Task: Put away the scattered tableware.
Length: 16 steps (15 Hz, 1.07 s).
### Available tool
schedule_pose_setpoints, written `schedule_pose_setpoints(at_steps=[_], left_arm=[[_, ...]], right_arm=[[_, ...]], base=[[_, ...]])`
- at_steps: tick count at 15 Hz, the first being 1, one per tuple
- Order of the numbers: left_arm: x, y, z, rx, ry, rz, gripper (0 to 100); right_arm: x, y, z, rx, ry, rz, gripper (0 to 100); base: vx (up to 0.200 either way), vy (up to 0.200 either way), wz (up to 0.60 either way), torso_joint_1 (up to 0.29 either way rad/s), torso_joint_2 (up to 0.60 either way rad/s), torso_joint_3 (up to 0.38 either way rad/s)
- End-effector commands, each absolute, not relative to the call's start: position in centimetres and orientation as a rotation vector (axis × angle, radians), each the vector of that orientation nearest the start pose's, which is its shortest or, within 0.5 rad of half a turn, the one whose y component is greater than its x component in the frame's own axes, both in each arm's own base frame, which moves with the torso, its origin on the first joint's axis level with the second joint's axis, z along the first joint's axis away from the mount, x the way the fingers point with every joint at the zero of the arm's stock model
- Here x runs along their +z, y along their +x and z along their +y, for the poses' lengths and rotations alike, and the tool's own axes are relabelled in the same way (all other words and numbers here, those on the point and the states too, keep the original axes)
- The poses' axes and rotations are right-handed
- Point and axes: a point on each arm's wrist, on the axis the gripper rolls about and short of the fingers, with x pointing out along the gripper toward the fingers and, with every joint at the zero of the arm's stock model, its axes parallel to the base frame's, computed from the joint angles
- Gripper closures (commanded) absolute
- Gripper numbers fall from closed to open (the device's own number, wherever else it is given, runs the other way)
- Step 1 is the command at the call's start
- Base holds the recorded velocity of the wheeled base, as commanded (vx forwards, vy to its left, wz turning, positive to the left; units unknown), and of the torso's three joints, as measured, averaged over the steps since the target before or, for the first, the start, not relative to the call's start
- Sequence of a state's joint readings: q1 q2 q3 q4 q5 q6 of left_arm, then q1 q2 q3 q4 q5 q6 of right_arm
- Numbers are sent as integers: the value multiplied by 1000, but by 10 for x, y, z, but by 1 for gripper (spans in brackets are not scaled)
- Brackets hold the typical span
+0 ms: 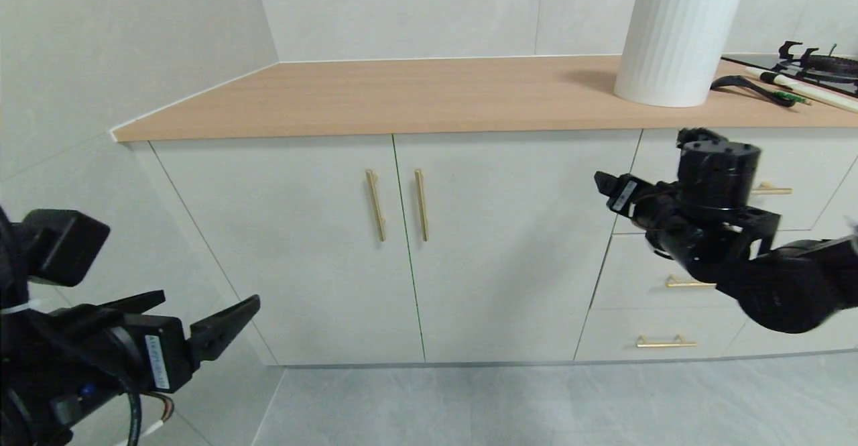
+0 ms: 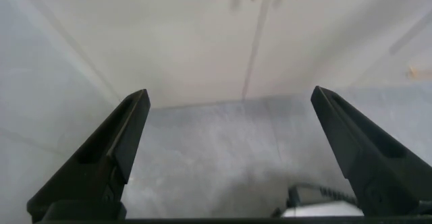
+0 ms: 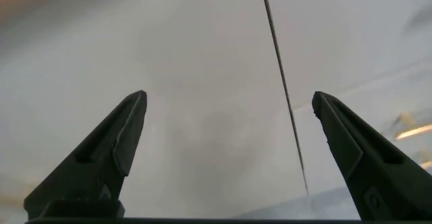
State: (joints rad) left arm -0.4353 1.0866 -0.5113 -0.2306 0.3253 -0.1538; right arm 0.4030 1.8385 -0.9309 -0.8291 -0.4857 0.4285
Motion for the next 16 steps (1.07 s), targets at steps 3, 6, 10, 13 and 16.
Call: schedule_pose_setpoints(at_steps=[3, 6, 10, 13, 16], left_arm=[[182, 52, -11, 25, -43, 114, 0], [157, 2, 10, 157, 181, 23, 0], [137, -35, 18, 244, 207, -47, 0], [135, -33, 17, 303, 122, -64, 0], [132, -31, 14, 398, 109, -84, 0]], right_arm=[[253, 169, 63, -37, 340, -165, 0], [231, 90, 28, -55, 240, -232, 0], [208, -2, -12, -256, 127, -331, 0], [179, -47, -18, -364, 4, -361, 0], [178, -49, -17, -480, 6, -378, 0]], base=[[0, 0, 0, 0, 0, 0], [0, 0, 0, 0, 0, 0], [0, 0, 0, 0, 0, 0], [0, 0, 0, 0, 0, 0], [0, 0, 0, 0, 0, 0]])
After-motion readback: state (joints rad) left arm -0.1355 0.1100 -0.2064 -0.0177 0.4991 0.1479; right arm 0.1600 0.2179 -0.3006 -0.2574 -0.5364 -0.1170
